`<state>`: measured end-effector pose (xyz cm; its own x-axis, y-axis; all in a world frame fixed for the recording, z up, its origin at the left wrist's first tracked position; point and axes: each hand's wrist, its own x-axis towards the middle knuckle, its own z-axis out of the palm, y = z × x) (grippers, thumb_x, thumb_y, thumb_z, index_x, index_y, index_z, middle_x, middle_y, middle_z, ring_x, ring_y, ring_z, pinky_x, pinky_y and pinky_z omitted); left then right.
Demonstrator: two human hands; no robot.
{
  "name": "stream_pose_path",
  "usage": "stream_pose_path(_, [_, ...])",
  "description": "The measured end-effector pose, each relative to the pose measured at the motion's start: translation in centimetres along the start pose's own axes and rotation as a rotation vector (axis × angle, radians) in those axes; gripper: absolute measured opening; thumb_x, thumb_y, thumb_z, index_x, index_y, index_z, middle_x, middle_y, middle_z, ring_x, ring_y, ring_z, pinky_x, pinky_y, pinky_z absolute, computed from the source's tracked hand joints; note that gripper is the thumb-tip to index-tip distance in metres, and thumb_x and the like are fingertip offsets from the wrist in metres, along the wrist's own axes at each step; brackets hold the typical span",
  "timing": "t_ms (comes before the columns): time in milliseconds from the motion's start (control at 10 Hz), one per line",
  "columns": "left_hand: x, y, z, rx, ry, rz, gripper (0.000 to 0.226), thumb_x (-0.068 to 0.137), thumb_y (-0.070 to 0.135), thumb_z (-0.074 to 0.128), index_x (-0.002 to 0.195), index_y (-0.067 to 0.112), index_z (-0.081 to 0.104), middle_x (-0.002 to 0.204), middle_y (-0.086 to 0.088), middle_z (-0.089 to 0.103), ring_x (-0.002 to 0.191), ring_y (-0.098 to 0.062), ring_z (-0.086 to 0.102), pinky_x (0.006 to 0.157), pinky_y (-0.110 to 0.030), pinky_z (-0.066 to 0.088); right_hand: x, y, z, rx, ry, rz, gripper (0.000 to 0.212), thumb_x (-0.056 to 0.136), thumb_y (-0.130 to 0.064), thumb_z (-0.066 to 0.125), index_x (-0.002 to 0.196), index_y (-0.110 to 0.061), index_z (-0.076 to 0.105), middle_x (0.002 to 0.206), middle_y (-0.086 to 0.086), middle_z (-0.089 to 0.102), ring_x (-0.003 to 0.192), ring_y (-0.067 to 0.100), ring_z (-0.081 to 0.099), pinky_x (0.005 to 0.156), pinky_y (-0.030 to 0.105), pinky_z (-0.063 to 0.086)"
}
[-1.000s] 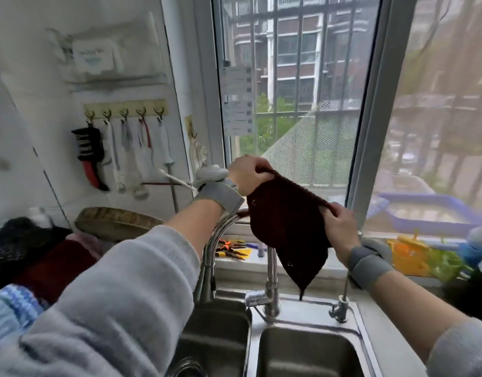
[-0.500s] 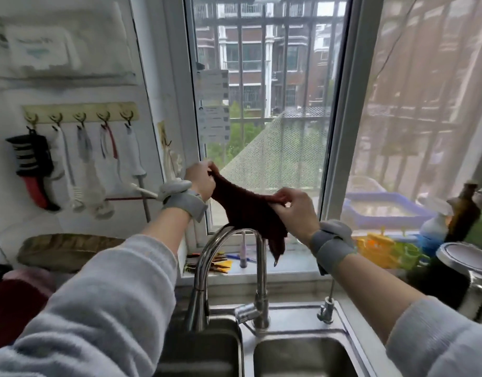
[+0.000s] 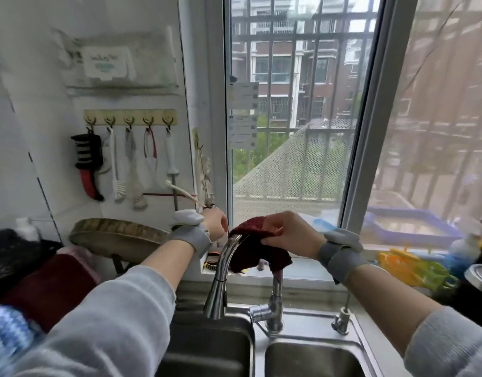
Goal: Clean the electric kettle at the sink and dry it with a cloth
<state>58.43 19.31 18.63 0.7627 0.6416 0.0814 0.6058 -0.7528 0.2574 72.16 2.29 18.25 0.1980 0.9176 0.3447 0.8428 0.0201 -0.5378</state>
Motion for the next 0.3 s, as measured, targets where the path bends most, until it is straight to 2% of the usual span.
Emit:
stream_pose_path(100, [-0.1, 2.8, -1.3, 0.054, 0.005, 0.039, 0.031, 0.085, 0.002, 0.048, 0.1, 0.01, 0.073, 0.106, -0.006, 0.072, 0.095, -0.021, 0.066, 0.081, -0.028, 0.051, -0.7, -0.8, -0.7, -0.034, -0.109, 0.01, 0.012, 0.078, -0.02, 0.073, 0.074, -0.02, 0.062, 0.066, -0.008, 0.061, 0.058, 0.005, 0.055, 0.06, 0.016, 0.045])
stream_pose_path(200, [-0.2, 5.6, -2.7, 0.124, -0.029, 0.082, 0.027, 0.087, 0.008, 0.051, 0.106, 0.008, 0.071, 0.108, -0.006, 0.071, 0.088, -0.018, 0.062, 0.07, -0.024, 0.046, -1.1, -0.1, -2.8, 0.004, -0.279, 0.164, 0.014, 0.084, -0.023, 0.069, 0.088, -0.01, 0.07, 0.084, 0.006, 0.073, 0.071, 0.017, 0.069, 0.072, 0.028, 0.057])
stream_pose_path(300, [-0.3, 7.6, -4.0, 0.142, -0.161, 0.064, 0.027, 0.091, 0.02, 0.058, 0.113, 0.008, 0.068, 0.106, -0.005, 0.069, 0.077, -0.012, 0.056, 0.062, -0.021, 0.045, -1.6, 0.2, -5.6, -0.174, -0.564, 0.374, 0.027, 0.089, -0.027, 0.063, 0.106, -0.006, 0.066, 0.102, 0.012, 0.07, 0.09, 0.024, 0.07, 0.08, 0.031, 0.055])
